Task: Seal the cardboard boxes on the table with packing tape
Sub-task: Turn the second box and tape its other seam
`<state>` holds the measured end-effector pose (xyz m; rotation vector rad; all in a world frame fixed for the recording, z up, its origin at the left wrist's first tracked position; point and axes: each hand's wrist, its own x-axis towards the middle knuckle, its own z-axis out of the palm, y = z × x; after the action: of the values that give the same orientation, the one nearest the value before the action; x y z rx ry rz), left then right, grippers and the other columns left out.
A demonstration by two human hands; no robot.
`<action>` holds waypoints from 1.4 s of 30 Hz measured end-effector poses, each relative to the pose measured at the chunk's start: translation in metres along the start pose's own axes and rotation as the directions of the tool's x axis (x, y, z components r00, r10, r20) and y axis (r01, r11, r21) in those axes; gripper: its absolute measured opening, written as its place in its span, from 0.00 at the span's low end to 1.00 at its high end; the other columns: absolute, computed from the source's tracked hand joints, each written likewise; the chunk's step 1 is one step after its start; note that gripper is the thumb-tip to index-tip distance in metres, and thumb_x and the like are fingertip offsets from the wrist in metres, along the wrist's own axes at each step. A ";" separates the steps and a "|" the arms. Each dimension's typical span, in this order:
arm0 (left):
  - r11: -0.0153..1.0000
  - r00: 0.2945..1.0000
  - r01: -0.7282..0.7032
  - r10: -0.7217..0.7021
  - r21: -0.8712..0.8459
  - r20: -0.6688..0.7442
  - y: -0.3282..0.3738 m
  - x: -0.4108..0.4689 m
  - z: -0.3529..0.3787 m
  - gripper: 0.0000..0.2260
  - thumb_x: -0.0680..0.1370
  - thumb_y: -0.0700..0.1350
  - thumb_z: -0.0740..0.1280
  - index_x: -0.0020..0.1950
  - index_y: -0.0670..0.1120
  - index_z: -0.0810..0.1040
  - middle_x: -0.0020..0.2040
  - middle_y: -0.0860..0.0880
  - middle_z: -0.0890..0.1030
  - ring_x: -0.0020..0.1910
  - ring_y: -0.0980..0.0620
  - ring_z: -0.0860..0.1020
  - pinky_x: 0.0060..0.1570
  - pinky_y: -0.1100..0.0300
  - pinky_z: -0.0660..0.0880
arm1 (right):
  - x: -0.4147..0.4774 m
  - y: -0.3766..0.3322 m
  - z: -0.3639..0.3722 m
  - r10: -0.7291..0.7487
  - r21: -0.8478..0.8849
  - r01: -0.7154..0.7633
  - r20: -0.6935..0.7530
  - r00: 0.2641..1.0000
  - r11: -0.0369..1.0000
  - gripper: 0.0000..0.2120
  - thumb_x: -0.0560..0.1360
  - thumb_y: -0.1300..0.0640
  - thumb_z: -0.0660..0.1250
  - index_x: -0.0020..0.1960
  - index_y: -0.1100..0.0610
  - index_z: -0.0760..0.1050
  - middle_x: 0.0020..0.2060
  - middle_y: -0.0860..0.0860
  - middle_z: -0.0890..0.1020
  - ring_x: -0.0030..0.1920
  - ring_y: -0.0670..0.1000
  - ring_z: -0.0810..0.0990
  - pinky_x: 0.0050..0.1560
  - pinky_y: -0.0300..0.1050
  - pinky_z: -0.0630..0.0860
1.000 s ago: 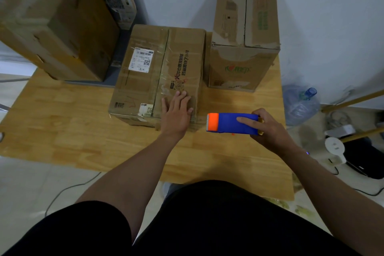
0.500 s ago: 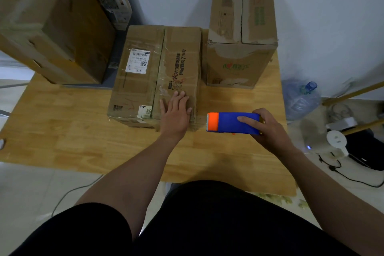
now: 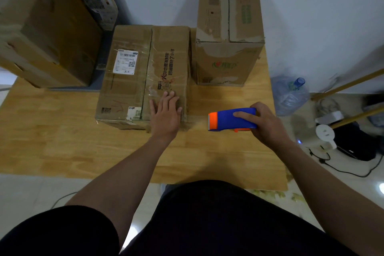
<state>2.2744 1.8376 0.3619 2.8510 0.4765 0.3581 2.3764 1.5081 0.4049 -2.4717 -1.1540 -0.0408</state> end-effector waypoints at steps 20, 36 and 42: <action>1.000 1.000 0.004 -0.004 -0.002 0.002 -0.002 0.000 0.005 0.21 0.86 0.54 0.49 0.73 0.46 0.71 0.75 0.46 0.71 0.80 0.46 0.62 0.76 0.31 0.54 | 0.010 -0.018 0.046 0.575 0.001 -0.602 0.292 0.764 0.799 0.29 0.78 0.63 0.63 0.73 0.38 0.68 0.51 0.55 0.70 0.48 0.64 0.79 0.42 0.58 0.81; 0.988 0.999 -0.013 0.019 -0.153 0.039 0.003 0.002 -0.009 0.17 0.87 0.50 0.56 0.75 0.51 0.68 0.78 0.52 0.69 0.81 0.47 0.59 0.78 0.36 0.52 | 0.006 -0.025 0.077 0.722 0.147 -0.906 0.560 0.407 0.397 0.32 0.78 0.60 0.68 0.79 0.55 0.59 0.66 0.60 0.74 0.52 0.61 0.79 0.45 0.58 0.82; 0.913 0.985 -0.044 0.108 -0.406 0.135 -0.011 0.000 -0.041 0.20 0.83 0.41 0.64 0.74 0.52 0.69 0.77 0.51 0.70 0.81 0.48 0.59 0.78 0.37 0.52 | 0.029 -0.038 0.059 0.692 -0.085 -0.775 0.520 0.502 0.626 0.34 0.79 0.58 0.66 0.80 0.60 0.55 0.74 0.62 0.64 0.67 0.64 0.73 0.62 0.58 0.75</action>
<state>2.2598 1.8556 0.3980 2.4734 0.2277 0.2143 2.3587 1.5737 0.3700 -2.6745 -0.1018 0.9788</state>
